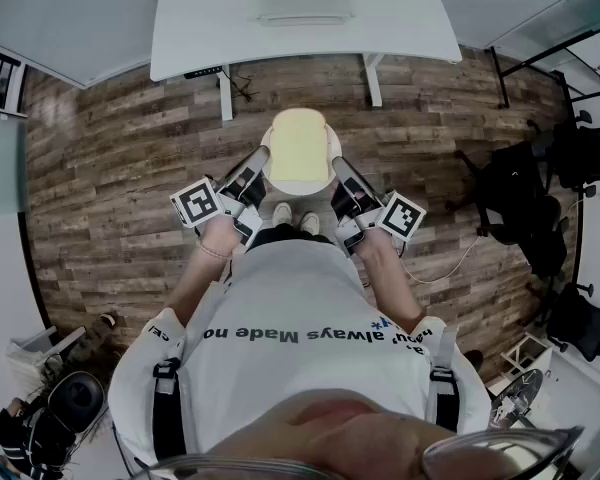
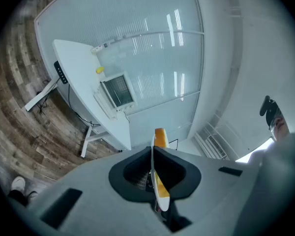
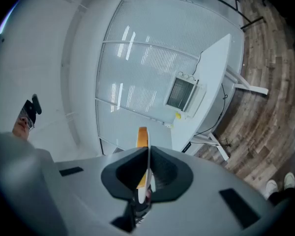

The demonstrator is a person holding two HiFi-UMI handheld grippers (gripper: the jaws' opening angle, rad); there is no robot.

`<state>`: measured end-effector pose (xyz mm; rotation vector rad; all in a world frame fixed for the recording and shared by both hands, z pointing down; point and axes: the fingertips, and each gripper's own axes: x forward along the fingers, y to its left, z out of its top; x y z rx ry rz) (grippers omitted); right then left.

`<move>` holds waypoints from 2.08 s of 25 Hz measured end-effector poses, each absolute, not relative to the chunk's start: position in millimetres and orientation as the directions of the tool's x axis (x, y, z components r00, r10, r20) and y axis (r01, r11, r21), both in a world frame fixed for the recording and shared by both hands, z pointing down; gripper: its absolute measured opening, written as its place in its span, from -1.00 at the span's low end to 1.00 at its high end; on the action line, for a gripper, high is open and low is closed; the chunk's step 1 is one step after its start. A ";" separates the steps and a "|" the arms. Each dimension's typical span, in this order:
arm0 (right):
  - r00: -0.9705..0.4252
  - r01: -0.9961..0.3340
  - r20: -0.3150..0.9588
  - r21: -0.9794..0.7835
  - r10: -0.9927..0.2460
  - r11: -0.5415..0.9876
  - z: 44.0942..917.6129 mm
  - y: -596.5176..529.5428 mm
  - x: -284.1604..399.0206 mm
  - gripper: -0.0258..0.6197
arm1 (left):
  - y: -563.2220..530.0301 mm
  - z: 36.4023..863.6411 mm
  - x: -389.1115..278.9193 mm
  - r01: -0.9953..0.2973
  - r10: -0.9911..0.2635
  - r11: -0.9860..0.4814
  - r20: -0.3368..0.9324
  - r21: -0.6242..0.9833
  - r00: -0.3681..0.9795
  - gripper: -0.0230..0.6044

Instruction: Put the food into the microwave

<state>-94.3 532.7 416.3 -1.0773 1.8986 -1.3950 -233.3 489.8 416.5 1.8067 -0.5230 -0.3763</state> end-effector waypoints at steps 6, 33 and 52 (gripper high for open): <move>-0.533 -0.302 0.031 -0.940 -0.845 0.156 414.7 524.2 -100.4 -0.85 | 484.1 416.1 -240.0 -0.156 -0.533 -0.235 0.007 0.959 0.846 -0.87; -0.513 -0.267 0.029 -0.955 -0.858 0.127 433.0 415.3 -32.7 -0.85 | 375.0 428.7 -173.3 -0.166 -0.523 -0.228 0.023 0.959 0.852 -0.87; -0.572 -0.230 0.025 -0.964 -0.820 0.131 437.1 302.4 92.0 -0.85 | 269.5 429.6 -50.9 -0.213 -0.583 -0.204 0.056 0.956 0.811 -0.87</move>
